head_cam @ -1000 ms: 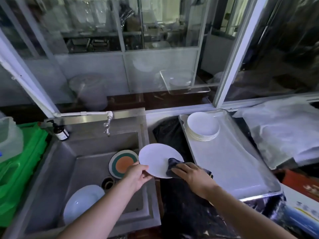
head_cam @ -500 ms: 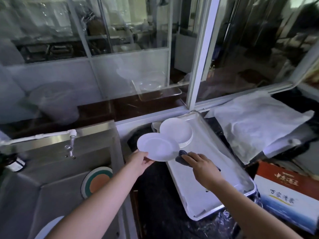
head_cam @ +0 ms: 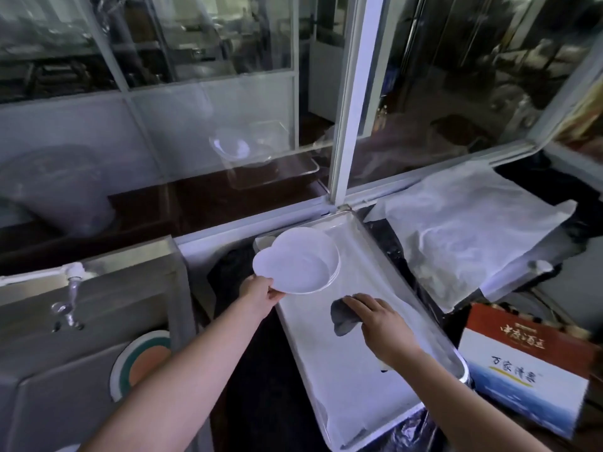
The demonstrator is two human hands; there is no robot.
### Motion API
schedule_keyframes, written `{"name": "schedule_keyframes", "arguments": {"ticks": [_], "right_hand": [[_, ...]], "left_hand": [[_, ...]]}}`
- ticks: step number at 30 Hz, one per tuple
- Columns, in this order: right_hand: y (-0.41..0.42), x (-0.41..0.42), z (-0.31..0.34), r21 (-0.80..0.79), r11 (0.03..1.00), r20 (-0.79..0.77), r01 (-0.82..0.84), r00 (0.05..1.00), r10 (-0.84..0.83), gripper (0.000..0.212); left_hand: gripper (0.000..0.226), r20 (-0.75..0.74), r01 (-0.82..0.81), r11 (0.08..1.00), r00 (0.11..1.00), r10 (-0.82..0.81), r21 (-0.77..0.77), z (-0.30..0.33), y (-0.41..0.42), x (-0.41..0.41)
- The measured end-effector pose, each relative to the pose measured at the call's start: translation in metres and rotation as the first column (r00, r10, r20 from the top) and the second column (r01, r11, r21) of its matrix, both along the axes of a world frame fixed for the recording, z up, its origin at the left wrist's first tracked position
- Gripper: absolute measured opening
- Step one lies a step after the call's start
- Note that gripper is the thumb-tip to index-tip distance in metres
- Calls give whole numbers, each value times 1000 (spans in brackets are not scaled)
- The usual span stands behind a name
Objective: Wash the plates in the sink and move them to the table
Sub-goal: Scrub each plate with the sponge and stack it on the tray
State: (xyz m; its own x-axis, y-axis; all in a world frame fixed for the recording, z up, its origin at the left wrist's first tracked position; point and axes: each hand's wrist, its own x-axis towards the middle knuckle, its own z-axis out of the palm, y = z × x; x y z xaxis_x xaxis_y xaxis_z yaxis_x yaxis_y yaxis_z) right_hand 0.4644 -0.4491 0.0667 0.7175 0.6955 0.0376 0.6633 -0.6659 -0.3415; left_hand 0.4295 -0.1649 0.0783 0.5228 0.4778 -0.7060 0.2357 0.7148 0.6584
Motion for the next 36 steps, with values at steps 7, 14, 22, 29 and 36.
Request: {"name": "schedule_keyframes", "arguments": {"ticks": [7, 14, 22, 29, 36], "right_hand": [[-7, 33, -20, 54, 997, -72, -47, 996, 51, 89], [-13, 53, -40, 44, 996, -132, -83, 987, 89, 82], [-22, 59, -47, 63, 995, -141, -81, 986, 89, 76], [-17, 56, -44, 5, 997, -200, -83, 976, 82, 74], [13, 32, -30, -38, 994, -241, -104, 966, 92, 75]], "left_hand": [[31, -60, -59, 995, 996, 64, 84, -22, -25, 32], [43, -55, -170, 985, 984, 167, -36, -27, -51, 37], [41, -51, -155, 988, 987, 154, -24, -31, -41, 70], [52, -136, 105, 992, 984, -114, -71, -35, -39, 38], [40, -174, 246, 969, 953, -248, -31, -30, -21, -34]]}}
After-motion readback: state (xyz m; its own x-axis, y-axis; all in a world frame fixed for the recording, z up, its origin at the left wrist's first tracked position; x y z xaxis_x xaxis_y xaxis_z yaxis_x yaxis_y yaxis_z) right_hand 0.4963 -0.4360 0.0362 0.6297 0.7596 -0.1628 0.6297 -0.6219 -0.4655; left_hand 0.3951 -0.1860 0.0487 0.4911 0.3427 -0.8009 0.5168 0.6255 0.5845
